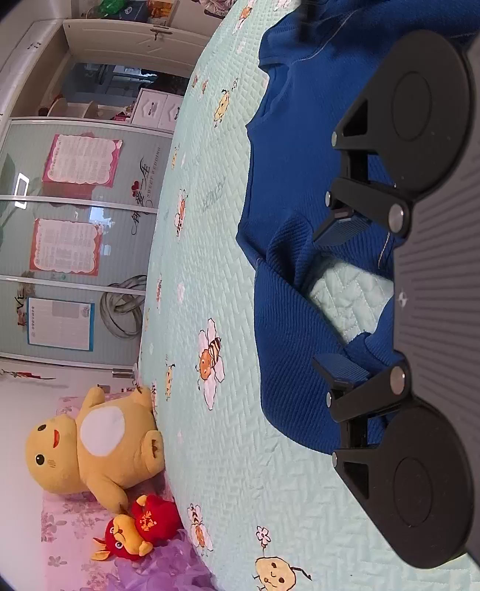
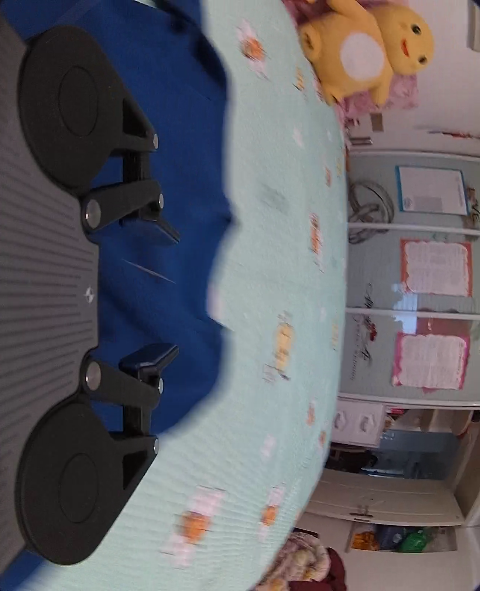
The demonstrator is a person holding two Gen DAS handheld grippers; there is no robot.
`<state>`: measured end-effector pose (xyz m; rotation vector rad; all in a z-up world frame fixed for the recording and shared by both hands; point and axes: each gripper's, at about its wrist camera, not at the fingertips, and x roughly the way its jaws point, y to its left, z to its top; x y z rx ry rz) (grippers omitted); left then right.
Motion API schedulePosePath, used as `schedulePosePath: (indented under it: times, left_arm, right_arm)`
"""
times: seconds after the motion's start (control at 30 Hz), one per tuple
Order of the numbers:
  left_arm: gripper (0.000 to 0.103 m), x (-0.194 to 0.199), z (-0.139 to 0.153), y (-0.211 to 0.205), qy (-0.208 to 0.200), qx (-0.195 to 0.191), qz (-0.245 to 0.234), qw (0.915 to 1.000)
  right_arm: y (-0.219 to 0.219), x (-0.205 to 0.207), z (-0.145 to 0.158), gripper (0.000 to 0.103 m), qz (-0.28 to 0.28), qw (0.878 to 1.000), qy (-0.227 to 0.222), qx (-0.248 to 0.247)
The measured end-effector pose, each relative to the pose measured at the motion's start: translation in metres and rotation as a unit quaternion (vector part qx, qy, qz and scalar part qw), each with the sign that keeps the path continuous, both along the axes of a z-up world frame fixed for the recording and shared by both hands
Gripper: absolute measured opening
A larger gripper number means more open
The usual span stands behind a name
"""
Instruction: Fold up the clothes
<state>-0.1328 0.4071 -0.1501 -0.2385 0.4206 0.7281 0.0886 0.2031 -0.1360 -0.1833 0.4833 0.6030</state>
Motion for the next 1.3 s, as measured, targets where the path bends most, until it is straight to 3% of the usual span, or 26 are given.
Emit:
schedulePosePath:
  times: [0.1, 0.17, 0.3, 0.5, 0.7, 0.87, 1.07, 1.2, 1.23, 1.3]
  left_arm:
    - [0.068, 0.003, -0.003, 0.0, 0.006, 0.001, 0.0, 1.0]
    - [0.068, 0.006, -0.005, 0.0, 0.012, -0.001, -0.003, 0.9999]
    - [0.068, 0.007, -0.007, -0.002, 0.017, 0.002, -0.007, 0.9998]
    - [0.069, 0.01, -0.014, -0.005, 0.022, 0.007, -0.01, 0.9997]
    - [0.073, 0.017, -0.024, 0.001, 0.041, -0.007, -0.005, 0.9991]
    - [0.077, 0.025, -0.026, -0.003, 0.064, 0.004, -0.005, 0.9979]
    - [0.078, 0.024, -0.027, -0.002, 0.065, 0.002, -0.006, 0.9979]
    - [0.079, 0.026, -0.027, -0.003, 0.068, 0.003, -0.006, 0.9977]
    - [0.08, 0.026, -0.027, -0.004, 0.069, 0.004, -0.006, 0.9976]
    - [0.08, 0.026, -0.028, -0.004, 0.07, 0.005, -0.006, 0.9976]
  right_arm:
    - [0.006, -0.022, -0.031, 0.063, -0.002, 0.999, -0.012, -0.034]
    - [0.018, -0.021, -0.033, 0.066, -0.013, 0.997, -0.025, -0.073]
    - [0.02, -0.021, -0.036, 0.066, -0.013, 0.997, -0.034, -0.074]
    - [0.015, -0.01, -0.036, 0.068, -0.023, 0.999, 0.005, -0.038]
    - [0.006, -0.009, -0.035, 0.068, -0.024, 0.999, 0.019, -0.012]
    - [0.002, -0.004, -0.035, 0.069, -0.033, 0.999, 0.031, 0.011]
    - [-0.004, -0.003, -0.03, 0.068, -0.047, 0.998, 0.042, 0.019]
    - [-0.071, -0.022, -0.012, 0.07, -0.096, 0.988, 0.072, 0.094]
    - [-0.095, -0.031, -0.011, 0.076, -0.113, 0.983, 0.084, 0.116]
    - [-0.145, -0.047, -0.019, 0.077, -0.152, 0.969, 0.116, 0.157]
